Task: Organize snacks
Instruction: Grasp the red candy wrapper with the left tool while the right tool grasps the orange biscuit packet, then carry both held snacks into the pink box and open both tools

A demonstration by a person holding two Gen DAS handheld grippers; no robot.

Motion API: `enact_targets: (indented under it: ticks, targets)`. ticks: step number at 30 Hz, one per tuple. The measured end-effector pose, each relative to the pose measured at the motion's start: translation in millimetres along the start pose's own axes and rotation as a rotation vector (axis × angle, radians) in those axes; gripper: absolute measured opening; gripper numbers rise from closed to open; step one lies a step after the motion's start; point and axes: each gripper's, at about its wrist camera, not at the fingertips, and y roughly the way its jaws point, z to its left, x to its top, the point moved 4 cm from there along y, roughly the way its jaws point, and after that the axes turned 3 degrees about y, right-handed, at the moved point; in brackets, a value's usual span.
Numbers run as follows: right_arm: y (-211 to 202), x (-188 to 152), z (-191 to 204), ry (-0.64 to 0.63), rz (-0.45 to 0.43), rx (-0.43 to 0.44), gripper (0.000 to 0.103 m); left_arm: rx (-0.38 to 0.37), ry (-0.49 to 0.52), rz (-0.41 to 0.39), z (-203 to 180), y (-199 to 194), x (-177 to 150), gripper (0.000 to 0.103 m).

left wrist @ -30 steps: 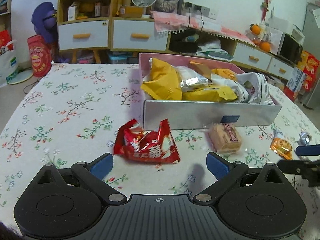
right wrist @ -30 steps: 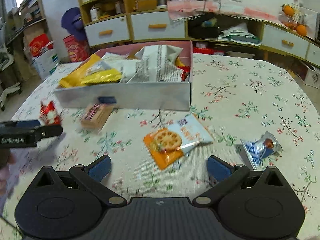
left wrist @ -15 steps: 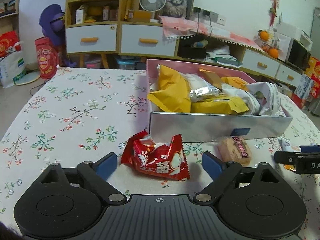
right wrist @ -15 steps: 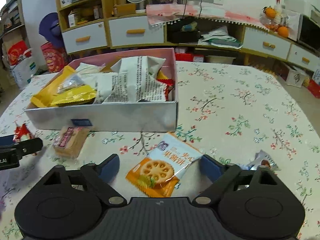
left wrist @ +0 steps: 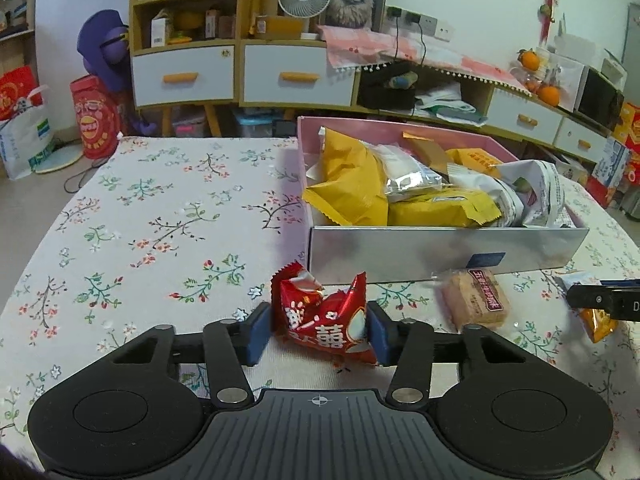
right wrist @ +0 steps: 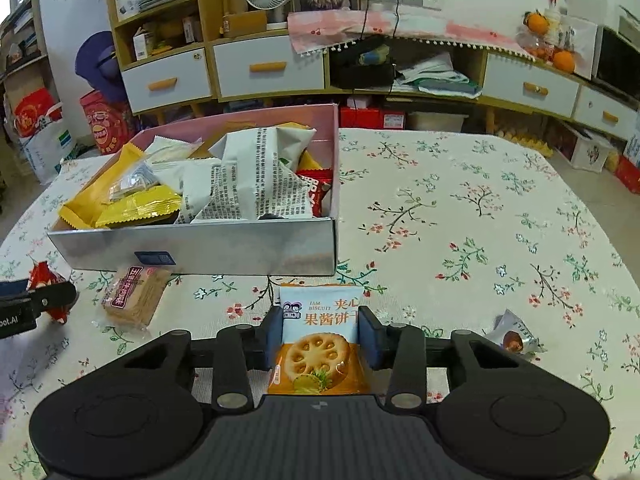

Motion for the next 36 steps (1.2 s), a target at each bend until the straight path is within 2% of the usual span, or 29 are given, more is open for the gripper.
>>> enact_targets:
  ticks: [20, 29, 36]
  targets:
    - [-15, 6, 9, 0.008, 0.015, 0.062, 0.008, -0.073, -0.028, 0.051, -7, -11, 13, 0.043]
    - [-23, 18, 18, -0.018, 0.011, 0.061, 0.008, -0.139, 0.049, 0.065, -20, -24, 24, 0.043]
    - [-32, 29, 24, -0.034, -0.002, 0.066, 0.008, -0.174, 0.053, 0.083, -26, -31, 32, 0.043]
